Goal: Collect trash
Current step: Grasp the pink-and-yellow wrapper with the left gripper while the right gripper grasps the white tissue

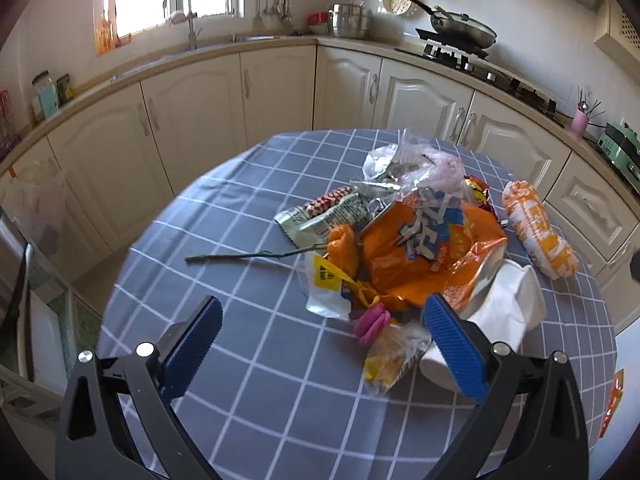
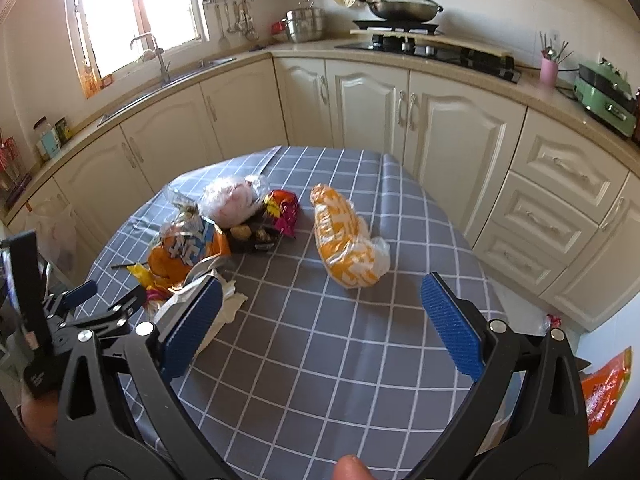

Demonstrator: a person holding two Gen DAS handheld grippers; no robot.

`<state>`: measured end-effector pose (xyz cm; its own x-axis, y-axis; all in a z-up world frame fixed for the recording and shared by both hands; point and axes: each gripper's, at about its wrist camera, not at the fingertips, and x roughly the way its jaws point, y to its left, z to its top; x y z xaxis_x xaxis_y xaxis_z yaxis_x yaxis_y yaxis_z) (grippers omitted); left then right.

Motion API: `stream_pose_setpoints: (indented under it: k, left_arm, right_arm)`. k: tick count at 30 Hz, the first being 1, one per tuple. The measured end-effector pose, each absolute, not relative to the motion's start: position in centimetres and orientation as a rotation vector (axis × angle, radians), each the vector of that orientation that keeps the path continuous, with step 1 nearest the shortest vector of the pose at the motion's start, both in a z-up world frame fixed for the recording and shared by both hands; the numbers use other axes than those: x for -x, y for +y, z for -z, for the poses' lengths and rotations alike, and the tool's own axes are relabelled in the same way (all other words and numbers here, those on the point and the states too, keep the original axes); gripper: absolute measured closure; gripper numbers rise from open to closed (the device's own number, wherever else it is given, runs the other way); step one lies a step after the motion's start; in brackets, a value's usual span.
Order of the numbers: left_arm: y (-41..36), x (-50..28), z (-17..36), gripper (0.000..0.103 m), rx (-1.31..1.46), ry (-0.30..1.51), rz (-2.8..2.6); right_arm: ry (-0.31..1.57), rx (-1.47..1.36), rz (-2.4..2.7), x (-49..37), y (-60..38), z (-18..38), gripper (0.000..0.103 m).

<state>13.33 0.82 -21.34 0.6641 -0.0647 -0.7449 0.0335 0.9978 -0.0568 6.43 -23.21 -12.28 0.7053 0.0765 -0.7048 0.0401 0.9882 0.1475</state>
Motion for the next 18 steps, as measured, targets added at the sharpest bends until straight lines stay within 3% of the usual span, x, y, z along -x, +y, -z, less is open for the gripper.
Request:
stream_pose_setpoints:
  k: [1, 2, 3, 5, 8, 18]
  left_arm:
    - [0.7, -13.5, 21.5, 0.005, 0.046, 0.848, 0.067]
    - [0.5, -13.7, 21.8, 0.013, 0.051, 0.851, 0.08]
    - [0.4, -14.0, 22.1, 0.031, 0.056, 0.863, 0.1]
    - [0.2, -14.3, 22.9, 0.053, 0.083, 0.898, 0.153]
    - [0.2, -14.1, 23.4, 0.071, 0.108, 0.896, 0.194]
    - [1.7, -12.0, 23.2, 0.073, 0.106, 0.881, 0.208]
  right_arm:
    - [0.795, -0.161, -0.029, -6.5, -23.1, 12.4, 0.006]
    - [0.799, -0.165, -0.036, -6.6, -23.0, 12.6, 0.006]
    - [0.807, -0.173, -0.047, -6.7, -22.8, 12.8, 0.006]
    - [0.817, -0.187, -0.068, -6.9, -22.5, 13.1, 0.006]
    - [0.859, -0.244, -0.125, -7.3, -21.5, 14.0, 0.006]
    - [1.009, -0.414, -0.293, -9.8, -16.6, 18.0, 0.008]
